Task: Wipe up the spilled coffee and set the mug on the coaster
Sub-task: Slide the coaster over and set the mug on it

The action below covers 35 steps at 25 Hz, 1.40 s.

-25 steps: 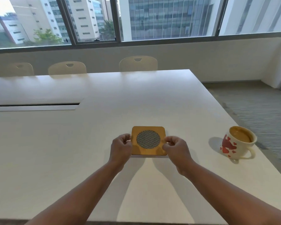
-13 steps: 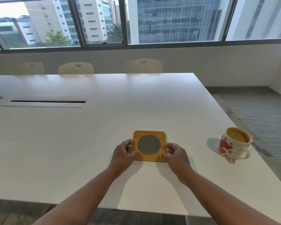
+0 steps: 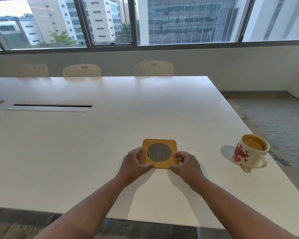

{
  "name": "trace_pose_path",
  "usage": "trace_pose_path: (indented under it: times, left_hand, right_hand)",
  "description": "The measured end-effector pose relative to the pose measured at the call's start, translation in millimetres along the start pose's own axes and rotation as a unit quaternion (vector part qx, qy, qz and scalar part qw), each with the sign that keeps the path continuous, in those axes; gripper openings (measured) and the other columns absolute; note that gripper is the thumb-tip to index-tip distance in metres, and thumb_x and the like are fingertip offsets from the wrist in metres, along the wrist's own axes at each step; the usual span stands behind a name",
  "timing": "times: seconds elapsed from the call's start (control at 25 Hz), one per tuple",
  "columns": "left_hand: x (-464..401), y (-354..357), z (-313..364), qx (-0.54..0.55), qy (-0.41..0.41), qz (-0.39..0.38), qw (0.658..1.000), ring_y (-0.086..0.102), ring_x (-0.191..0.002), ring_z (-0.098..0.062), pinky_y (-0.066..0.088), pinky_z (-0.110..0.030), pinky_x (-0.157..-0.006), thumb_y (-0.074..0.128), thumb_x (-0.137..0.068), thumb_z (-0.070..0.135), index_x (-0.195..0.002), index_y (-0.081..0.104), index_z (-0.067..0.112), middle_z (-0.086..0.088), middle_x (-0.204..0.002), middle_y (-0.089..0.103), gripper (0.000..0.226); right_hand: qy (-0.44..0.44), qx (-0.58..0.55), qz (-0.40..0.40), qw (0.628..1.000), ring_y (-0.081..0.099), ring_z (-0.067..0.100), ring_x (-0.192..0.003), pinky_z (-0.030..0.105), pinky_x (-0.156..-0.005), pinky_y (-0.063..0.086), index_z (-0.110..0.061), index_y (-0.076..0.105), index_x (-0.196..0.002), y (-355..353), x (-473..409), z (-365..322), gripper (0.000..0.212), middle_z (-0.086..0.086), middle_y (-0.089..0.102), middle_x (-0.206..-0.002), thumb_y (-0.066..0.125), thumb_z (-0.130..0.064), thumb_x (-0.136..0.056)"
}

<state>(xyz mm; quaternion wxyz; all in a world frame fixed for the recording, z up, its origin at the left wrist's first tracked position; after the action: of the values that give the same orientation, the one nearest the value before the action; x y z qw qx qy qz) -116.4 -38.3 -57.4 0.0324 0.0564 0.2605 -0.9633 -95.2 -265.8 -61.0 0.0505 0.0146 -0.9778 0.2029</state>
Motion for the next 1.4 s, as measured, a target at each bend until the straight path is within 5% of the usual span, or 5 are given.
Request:
trace_pose_path:
  times: [0.44,0.68,1.04,1.24,1.4]
  left_hand:
    - [-1.1,1.7,-3.2,-0.019,0.014,-0.004,1.000,0.071,-0.094,-0.006,0.063,-0.028,-0.077,0.089,-0.067,0.035,-0.115,0.068,0.035,0.014,-0.102,0.075,0.052]
    - [-1.6,2.7,-6.3,-0.035,0.008,0.010,0.999,0.067,-0.100,-0.003,0.060,-0.020,-0.079,0.090,-0.064,0.041,-0.117,0.065,0.043,0.019,-0.107,0.072,0.058]
    - [-3.0,3.1,-6.9,-0.061,0.007,0.003,0.998,0.066,-0.104,-0.008,0.062,-0.034,-0.085,0.086,-0.065,0.047,-0.119,0.064,0.036,0.014,-0.111,0.070,0.059]
    - [-2.2,0.9,0.9,-0.058,0.004,0.009,0.998,0.059,-0.098,0.015,0.058,-0.014,-0.072,0.087,-0.059,0.050,-0.101,0.050,0.075,0.036,-0.102,0.061,0.060]
    - [-4.3,11.4,4.4,-0.136,-0.030,0.020,0.990,0.032,-0.136,0.001,0.036,-0.027,-0.107,0.084,-0.055,0.064,-0.148,0.040,0.045,0.028,-0.136,0.039,0.104]
  right_hand:
    - [-0.021,0.040,-0.025,0.999,0.060,-0.004,-0.082,0.010,-0.070,0.052,-0.034,0.066,-0.086,0.1,-4.6,2.6,0.030,-0.031,0.060,-0.087,0.076,-0.006,-0.081]
    - [-0.040,0.052,-0.028,0.997,0.062,0.013,-0.116,0.020,-0.091,0.048,-0.014,0.064,-0.134,4.3,-6.2,4.6,0.048,-0.013,0.063,-0.134,0.072,-0.007,-0.087]
    - [-0.048,0.050,-0.020,0.997,0.064,0.016,-0.111,0.027,-0.094,0.051,-0.015,0.070,-0.120,4.7,-5.9,4.9,0.034,-0.011,0.068,-0.122,0.073,-0.007,-0.087]
    - [-0.037,0.026,-0.019,0.999,0.061,0.013,-0.114,0.025,-0.091,0.047,-0.018,0.068,-0.123,0.6,-3.4,1.3,0.039,-0.011,0.065,-0.124,0.076,-0.012,-0.085]
    - [-0.029,-0.069,0.060,0.995,0.059,0.009,-0.112,0.027,-0.092,0.050,-0.023,0.066,-0.120,-17.0,9.3,1.8,0.039,-0.014,0.062,-0.124,0.079,-0.022,-0.084]
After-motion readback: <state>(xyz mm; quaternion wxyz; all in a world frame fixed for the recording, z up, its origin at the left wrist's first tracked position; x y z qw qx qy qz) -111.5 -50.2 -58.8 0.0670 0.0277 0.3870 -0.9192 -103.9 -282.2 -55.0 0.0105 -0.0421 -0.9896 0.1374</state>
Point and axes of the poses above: each hand's wrist, its own x-axis away from the middle knuckle, its own y-axis out of the palm, z = x × y, the point moved 1 cm from there along -x, towards the middle knuckle
